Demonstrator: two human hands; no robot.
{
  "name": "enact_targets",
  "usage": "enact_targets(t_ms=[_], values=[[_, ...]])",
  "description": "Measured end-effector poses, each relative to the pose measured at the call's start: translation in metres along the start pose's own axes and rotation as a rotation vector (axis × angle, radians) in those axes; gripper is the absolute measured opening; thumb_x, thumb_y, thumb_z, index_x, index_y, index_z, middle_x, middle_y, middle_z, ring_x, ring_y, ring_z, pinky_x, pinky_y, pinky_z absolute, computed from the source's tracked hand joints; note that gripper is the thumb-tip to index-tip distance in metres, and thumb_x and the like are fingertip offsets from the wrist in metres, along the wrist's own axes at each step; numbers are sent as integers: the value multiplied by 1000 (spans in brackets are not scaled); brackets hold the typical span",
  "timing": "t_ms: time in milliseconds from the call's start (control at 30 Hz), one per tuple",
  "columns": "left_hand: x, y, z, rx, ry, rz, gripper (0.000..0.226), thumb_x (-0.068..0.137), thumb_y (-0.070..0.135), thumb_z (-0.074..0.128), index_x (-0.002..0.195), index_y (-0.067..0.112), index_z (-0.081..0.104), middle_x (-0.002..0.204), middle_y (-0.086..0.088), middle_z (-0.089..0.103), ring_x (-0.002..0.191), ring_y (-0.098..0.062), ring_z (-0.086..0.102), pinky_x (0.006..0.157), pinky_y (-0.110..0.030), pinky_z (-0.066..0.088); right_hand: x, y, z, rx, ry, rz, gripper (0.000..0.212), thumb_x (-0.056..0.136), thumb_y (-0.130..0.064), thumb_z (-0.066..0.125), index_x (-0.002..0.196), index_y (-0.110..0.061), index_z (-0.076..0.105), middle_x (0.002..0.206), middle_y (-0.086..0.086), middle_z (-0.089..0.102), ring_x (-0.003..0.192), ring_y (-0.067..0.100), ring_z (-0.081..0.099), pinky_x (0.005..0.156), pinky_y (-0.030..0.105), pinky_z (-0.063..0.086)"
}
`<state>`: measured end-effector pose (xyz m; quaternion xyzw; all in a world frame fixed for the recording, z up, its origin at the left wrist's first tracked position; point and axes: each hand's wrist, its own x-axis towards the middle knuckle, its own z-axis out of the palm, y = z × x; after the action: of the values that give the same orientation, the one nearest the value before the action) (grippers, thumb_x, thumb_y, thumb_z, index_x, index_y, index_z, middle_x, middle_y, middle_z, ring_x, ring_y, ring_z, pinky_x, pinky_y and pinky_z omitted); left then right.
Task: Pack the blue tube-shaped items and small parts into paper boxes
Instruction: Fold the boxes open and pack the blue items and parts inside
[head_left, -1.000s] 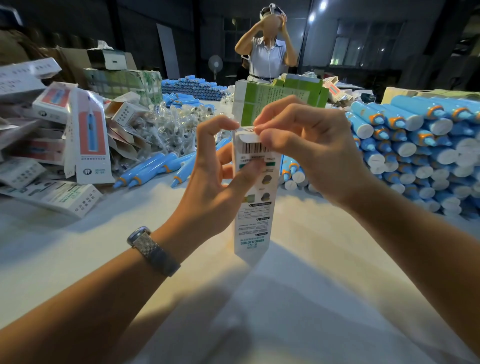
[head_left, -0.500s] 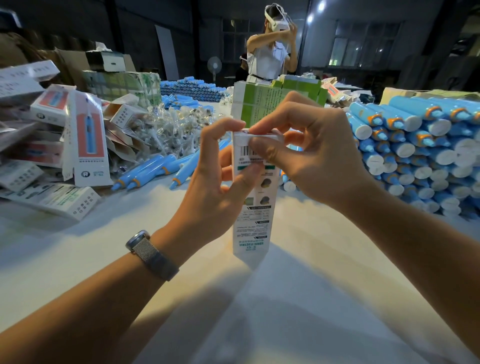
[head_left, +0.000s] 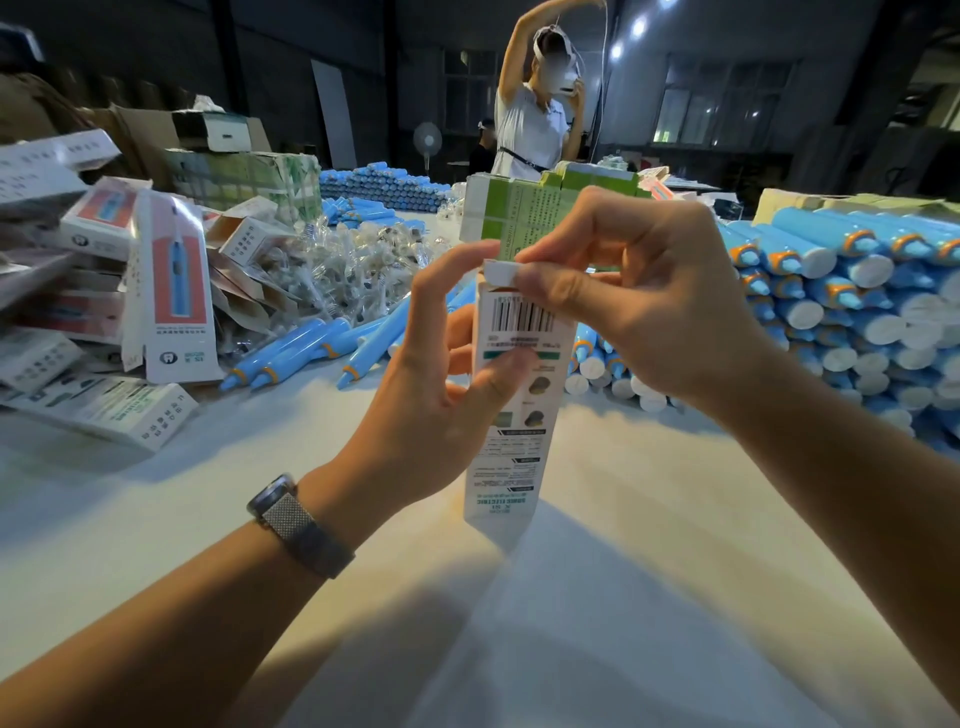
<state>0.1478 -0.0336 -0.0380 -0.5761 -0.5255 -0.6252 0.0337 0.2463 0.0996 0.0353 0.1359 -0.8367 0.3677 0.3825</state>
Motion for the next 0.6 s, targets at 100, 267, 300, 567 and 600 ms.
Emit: enact_targets(t_ms=[100,267,300,567,600], values=[[-1,1,0,-3,-9,-1,47,92,23,54,132,30,30,98,21,66,93,-11,67,77,-38,61,2,-4,-4,1,-30,11,12,80,-18,73,76,-26,66,71,-11,64,79,35,65,71,52,55],[0,7,1,14,-19,21,51,91,26,55,125,55,32,100,20,67,90,-14,68,77,-41,62,7,-17,-17,-38,-149,34,8,78,-18,74,74,-20,68,74,10,69,77,39,66,67,54,54],[-1,7,1,26,-26,24,49,91,27,55,124,55,33,101,21,67,90,-14,68,77,-44,62,8,-19,-21,-46,-178,41,7,78,-18,74,74,-18,68,74,15,69,75,42,65,65,55,53],[-2,8,1,59,-61,87,45,95,29,54,126,49,30,105,24,65,89,-8,69,63,-29,60,9,-33,-34,-90,-331,44,9,76,-23,77,72,-23,68,76,-4,67,80,29,69,66,44,57],[-2,7,2,51,-66,97,44,96,27,54,126,47,30,105,23,65,90,-7,69,64,-24,58,9,-34,-36,-107,-346,35,9,76,-24,78,75,-22,70,78,-3,65,81,30,67,66,44,56]])
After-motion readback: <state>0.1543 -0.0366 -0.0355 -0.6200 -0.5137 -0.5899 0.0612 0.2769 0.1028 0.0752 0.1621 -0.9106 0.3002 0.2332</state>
